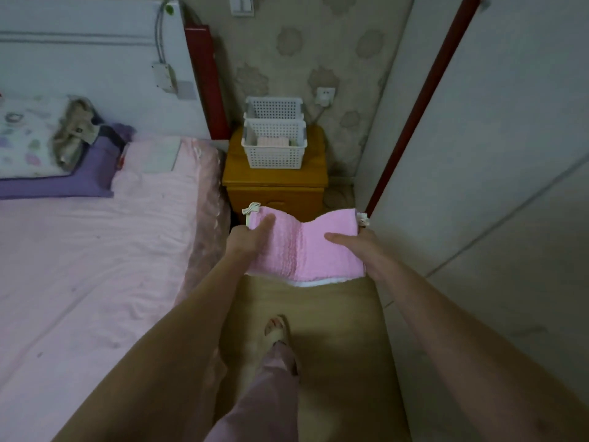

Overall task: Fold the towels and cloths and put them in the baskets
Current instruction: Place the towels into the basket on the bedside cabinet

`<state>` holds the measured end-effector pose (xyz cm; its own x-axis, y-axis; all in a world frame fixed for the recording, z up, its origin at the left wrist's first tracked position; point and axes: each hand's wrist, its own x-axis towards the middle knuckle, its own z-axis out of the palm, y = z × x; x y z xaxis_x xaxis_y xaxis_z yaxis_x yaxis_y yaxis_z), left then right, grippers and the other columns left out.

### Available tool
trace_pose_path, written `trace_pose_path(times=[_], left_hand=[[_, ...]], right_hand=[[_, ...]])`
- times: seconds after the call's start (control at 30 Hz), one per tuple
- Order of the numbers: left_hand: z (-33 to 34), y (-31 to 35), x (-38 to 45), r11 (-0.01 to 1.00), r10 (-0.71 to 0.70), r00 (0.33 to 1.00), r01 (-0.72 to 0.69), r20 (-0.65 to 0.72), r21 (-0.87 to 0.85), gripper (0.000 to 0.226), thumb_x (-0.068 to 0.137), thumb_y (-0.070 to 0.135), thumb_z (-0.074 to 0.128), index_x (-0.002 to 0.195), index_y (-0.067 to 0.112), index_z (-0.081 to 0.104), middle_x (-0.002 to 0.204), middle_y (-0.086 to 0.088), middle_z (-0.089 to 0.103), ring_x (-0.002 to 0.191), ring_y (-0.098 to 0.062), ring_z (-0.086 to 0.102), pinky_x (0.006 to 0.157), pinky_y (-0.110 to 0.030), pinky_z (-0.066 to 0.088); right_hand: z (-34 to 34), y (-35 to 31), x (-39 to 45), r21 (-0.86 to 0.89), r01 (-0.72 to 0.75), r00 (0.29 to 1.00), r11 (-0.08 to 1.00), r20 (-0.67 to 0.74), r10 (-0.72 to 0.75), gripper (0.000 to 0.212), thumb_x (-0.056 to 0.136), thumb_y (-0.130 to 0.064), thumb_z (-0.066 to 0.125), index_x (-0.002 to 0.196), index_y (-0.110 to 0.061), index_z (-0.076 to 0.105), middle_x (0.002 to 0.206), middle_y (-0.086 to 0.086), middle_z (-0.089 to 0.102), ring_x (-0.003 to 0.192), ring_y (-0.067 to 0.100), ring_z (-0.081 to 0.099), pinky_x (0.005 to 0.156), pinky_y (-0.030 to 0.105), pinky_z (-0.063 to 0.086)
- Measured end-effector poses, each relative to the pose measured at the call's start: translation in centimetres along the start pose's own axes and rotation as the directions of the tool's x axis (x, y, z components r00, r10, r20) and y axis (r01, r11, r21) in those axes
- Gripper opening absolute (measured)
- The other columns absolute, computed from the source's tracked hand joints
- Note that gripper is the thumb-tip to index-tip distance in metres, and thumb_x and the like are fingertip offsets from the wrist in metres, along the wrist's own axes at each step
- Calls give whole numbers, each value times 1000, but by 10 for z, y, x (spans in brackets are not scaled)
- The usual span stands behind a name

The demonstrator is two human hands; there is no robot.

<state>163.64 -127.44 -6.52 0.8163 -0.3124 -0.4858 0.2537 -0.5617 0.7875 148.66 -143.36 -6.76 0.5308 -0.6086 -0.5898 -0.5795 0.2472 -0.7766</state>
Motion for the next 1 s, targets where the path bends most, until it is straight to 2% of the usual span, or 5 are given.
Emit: trace_pose_path(times=[0.23,0.37,0.7,0.83,1.0], left_hand=[[-3,102,151,980,-123,983,142,138,-136,72,85,53,63,132,0,49,131,-12,55,118,-33,54,88,-35,47],[-6,152,244,970,-138,974,170,179,-173,76,80,53,68,131,0,50,130,-14,56,114,-34,57,95,-48,49],[25,267,494,998,-60,997,60,57,-10,62,86,50,61,128,5,54,125,-12,59,112,-29,57,85,-32,46],[41,299,599,999,-19,1000,19,8,50,66,78,64,62,116,11,63,108,-11,67,100,-28,63,89,-40,52],[68,310,718,999,-32,999,32,-32,14,61,87,48,61,128,3,54,119,-17,61,106,-30,60,86,-33,48]], right_hand=[[20,-127,135,83,-39,999,996,-4,39,50,80,-34,75,122,-14,58,119,7,63,98,24,60,86,38,51],[35,-190,219,99,-57,998,993,-24,59,51,85,-35,68,127,-11,54,119,7,61,92,22,58,85,37,49],[71,-329,474,100,12,999,995,-35,-9,34,91,-33,61,120,-16,57,110,4,61,94,22,58,85,38,50],[91,-370,575,80,56,994,995,-94,-49,45,91,-28,61,130,-7,53,118,10,61,101,28,58,88,40,49],[124,-388,692,18,72,985,997,-160,-68,49,89,-31,63,127,-2,52,120,15,60,107,32,57,88,38,47]])
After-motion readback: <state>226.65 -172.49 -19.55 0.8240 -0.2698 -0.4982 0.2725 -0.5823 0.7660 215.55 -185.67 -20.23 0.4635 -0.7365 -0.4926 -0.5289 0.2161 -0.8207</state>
